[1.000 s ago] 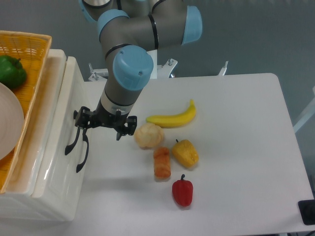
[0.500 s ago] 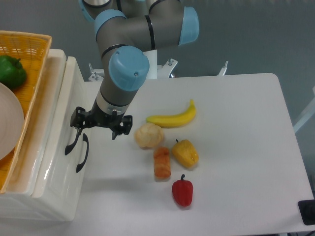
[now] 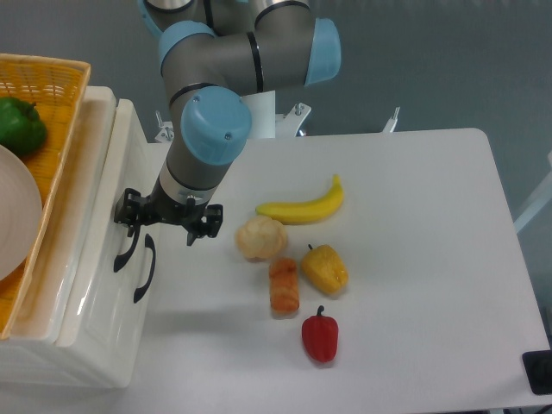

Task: Slide the top white drawer open

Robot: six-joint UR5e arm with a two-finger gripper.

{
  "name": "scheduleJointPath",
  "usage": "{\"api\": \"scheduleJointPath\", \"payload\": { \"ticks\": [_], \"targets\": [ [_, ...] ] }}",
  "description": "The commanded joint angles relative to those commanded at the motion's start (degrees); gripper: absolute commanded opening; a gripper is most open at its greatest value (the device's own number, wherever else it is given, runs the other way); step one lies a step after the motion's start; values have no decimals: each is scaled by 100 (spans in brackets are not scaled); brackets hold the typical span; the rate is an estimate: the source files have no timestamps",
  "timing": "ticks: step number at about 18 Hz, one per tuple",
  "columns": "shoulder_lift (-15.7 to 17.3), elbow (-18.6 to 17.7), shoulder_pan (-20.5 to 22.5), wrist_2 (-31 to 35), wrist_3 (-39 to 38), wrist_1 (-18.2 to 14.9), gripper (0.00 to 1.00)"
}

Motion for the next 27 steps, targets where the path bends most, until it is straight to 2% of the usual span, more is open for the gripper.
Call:
{"api": "scheduleJointPath", "payload": {
  "ticks": [27],
  "targets": [
    [-105,9,-70,88,35,18,100]
  ]
}}
